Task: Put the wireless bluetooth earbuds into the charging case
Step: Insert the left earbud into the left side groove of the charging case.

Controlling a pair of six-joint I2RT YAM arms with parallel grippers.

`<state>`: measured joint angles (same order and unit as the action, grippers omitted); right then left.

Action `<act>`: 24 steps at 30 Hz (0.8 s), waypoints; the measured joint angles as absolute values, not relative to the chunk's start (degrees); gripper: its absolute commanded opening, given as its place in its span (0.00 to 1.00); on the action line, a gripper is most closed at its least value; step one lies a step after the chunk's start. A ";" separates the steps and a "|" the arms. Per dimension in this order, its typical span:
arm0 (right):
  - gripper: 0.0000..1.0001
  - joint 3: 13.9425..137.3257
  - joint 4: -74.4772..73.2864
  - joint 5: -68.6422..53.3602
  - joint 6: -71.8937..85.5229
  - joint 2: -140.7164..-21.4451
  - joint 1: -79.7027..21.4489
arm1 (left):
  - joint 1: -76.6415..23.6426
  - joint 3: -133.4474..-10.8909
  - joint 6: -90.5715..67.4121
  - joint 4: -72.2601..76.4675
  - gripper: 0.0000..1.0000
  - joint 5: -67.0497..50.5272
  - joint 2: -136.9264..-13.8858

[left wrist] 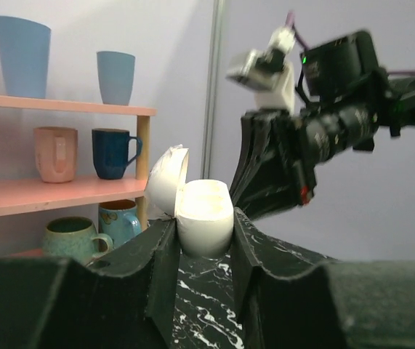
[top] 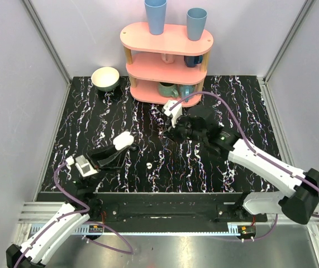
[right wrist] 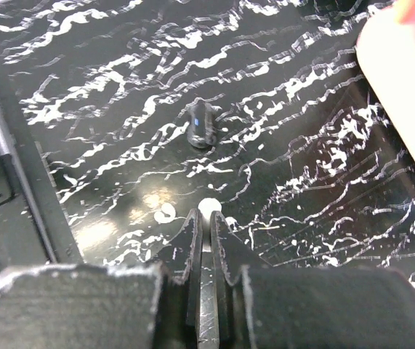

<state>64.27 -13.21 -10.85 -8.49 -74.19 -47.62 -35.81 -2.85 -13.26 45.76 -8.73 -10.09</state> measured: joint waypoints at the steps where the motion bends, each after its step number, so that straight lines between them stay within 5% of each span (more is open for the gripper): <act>1: 0.00 64.71 -14.44 -12.10 -8.88 -73.03 -47.59 | -35.81 -2.85 -13.06 45.76 0.00 -9.34 -10.50; 11: 0.00 72.55 -23.70 -30.61 -13.32 -64.36 -47.57 | -35.81 -2.85 -11.81 44.49 0.00 -20.47 -17.50; 24: 0.04 81.01 -32.56 -46.26 -14.48 -69.08 -47.57 | -35.81 -2.83 -12.84 49.95 0.00 -32.67 -26.52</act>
<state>81.01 -32.56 -46.26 -14.48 -69.08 -47.57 -35.81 -2.83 -12.84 49.95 -32.67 -26.52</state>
